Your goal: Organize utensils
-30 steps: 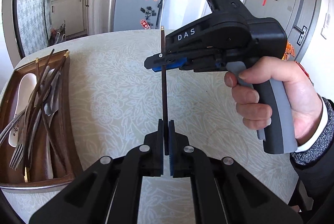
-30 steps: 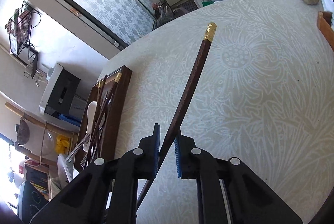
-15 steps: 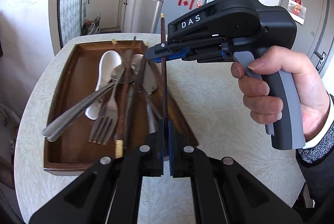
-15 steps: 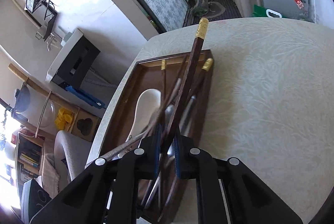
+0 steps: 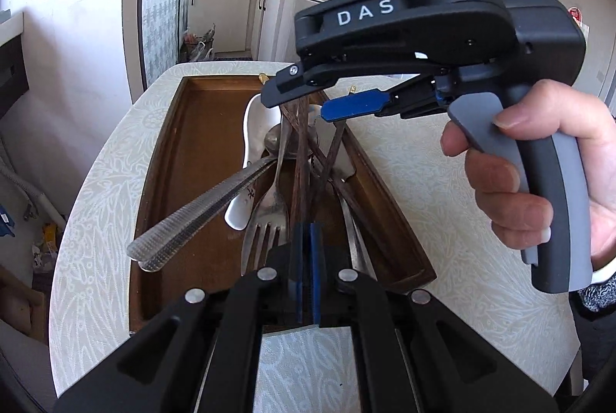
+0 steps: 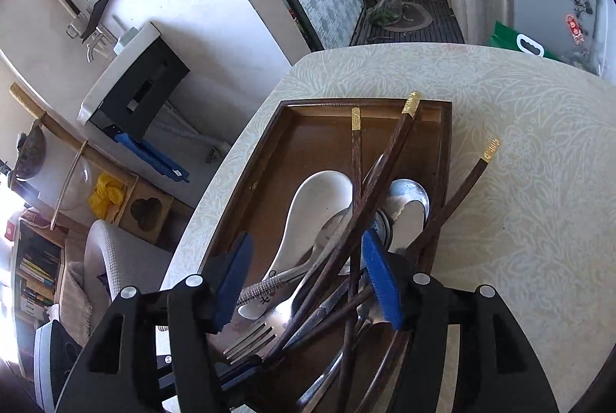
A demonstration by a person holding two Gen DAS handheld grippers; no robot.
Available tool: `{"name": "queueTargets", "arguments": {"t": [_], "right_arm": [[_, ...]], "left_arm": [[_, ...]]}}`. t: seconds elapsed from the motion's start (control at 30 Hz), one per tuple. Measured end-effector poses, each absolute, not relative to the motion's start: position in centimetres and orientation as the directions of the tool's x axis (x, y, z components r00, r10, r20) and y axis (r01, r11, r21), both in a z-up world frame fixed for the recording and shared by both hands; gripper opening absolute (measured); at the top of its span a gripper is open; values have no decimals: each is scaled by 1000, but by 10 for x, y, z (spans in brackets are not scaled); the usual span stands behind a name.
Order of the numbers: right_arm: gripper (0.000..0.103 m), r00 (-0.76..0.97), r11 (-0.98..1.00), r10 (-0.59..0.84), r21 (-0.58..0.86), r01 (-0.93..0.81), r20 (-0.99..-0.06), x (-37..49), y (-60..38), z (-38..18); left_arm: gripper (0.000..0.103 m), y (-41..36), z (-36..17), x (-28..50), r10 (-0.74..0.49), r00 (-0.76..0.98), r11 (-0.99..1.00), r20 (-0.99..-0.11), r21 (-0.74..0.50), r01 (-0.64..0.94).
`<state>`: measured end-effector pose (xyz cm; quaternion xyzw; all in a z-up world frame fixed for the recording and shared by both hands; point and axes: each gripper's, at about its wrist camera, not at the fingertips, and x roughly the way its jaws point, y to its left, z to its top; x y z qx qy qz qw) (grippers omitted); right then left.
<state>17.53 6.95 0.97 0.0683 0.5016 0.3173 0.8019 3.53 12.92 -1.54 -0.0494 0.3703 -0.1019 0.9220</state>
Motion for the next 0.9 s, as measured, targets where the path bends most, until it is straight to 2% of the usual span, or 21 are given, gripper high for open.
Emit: {"name": "queueTargets", "arguments": {"t": [0.1,0.13,0.17,0.33,0.53,0.6,0.73,0.9], "right_arm": [[68,307,793,575,424,-437,-759,171,62,14],[69,312,795,574,423,-436,-757,170,58,16],[70,317,797,573,423,-432,-756,168,54,17],[75,353,811,563,416,-412,-748,159,26,24],[78,426,842,516,348,-413,-743,122,-16,24],[82,473,843,512,313,-438,-717,102,-30,27],[88,586,818,538,208,-536,-606,55,-54,37],[92,732,813,511,-22,-581,-451,-8,-68,41]], "left_arm": [[7,129,-14,34,-212,711,977,-671,-163,137],[23,130,-12,35,-206,714,978,-669,-158,135],[49,129,-9,32,-203,726,979,-657,-152,136],[74,125,7,16,-194,759,981,-622,-115,156],[92,100,8,-7,-243,761,965,-602,-74,250],[95,91,6,-17,-246,780,959,-576,-28,282],[98,84,2,-31,-201,819,957,-537,71,281],[100,97,10,-44,-205,856,965,-475,50,259]]}}
